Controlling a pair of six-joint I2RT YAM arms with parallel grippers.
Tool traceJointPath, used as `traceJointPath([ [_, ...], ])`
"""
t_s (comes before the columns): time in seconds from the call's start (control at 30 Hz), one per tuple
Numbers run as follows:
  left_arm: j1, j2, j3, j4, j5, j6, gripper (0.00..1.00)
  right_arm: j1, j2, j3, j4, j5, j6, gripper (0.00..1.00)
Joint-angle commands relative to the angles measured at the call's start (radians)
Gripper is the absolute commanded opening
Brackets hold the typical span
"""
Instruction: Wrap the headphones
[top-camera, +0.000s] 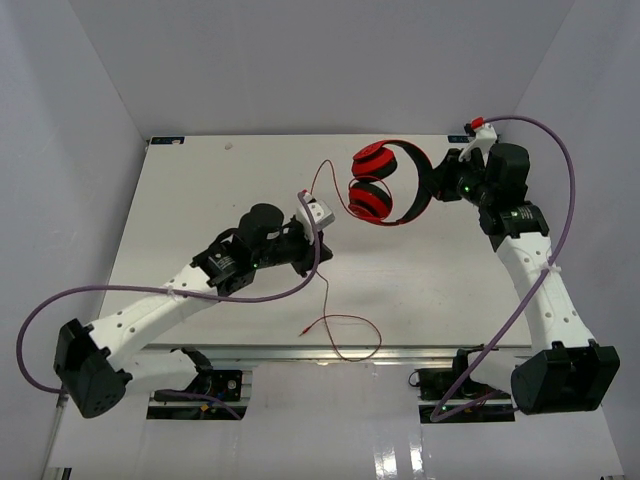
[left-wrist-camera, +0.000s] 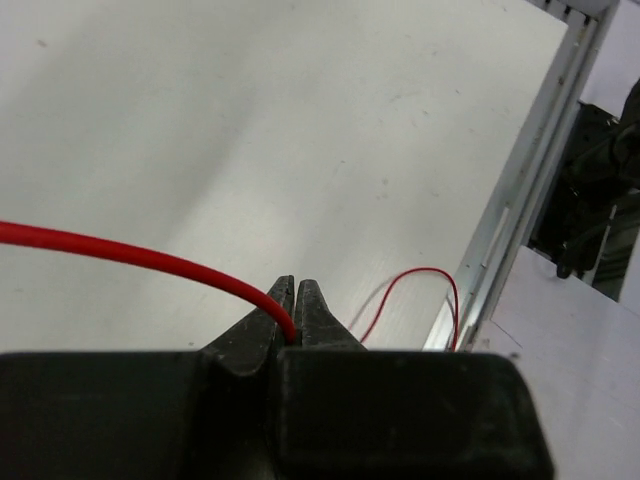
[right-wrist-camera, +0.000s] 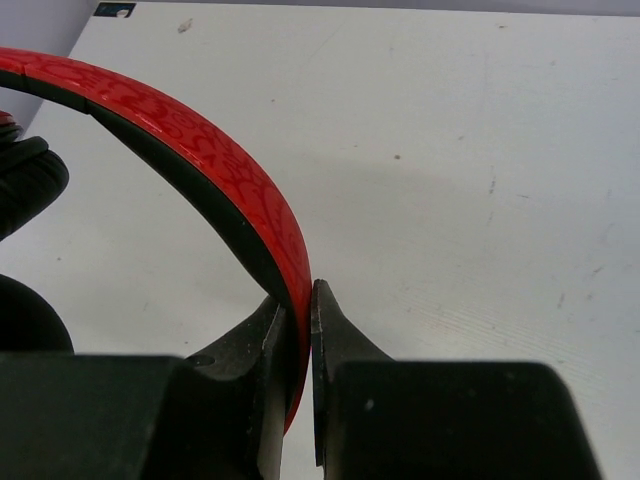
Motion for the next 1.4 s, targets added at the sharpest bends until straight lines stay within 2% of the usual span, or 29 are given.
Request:
traceJointPath([
  [0.0,0.006,-0.152,0.124,-0.224,-0.241,0.149,0.0,-0.006,-0.073,-0.041,0.072,0.135,-0.068,0.08],
  [0.1,0.006,-0.243,0.198,-0.25,-0.367,0.187,0.0,-0.005,-0.08,-0.096,0.093,0.224,-0.08,0.08],
  [0.23,0.006,-0.263,0.332,-0.241,-0.438,0.269,0.0,-0.004,-0.041,-0.159,0.122,0.253,-0.137,0.08],
  [0.4,0.006,-0.151,0.479,-0.214,-0.48,0.38,0.0,0.058,0.018,-0.213,0.102,0.192,-0.366,0.08],
  [0.57,0.007,0.03,0.649,-0.122,-0.541,0.523,0.0,0.12,-0.003,-0.264,0.043,0.108,-0.606,0.08],
  [0.77,0.071,0.273,0.963,-0.131,-0.526,0.586,0.0,0.131,-0.107,-0.311,-0.074,-0.144,-0.834,0.08],
  [0.9,0.125,0.293,0.912,-0.077,-0.515,0.567,0.0,0.13,-0.218,-0.315,-0.161,-0.305,-0.936,0.08],
  [1.07,0.29,0.251,0.759,-0.047,-0.409,0.47,0.0,0.129,-0.29,-0.208,-0.318,-0.521,-0.982,0.08],
  [1.2,0.386,0.221,0.623,-0.026,-0.332,0.405,0.0,0.125,-0.278,-0.074,-0.37,-0.701,-0.891,0.08],
  [1.37,0.449,0.166,0.444,0.026,-0.23,0.326,0.0,0.108,-0.206,0.084,-0.358,-0.85,-0.669,0.08],
])
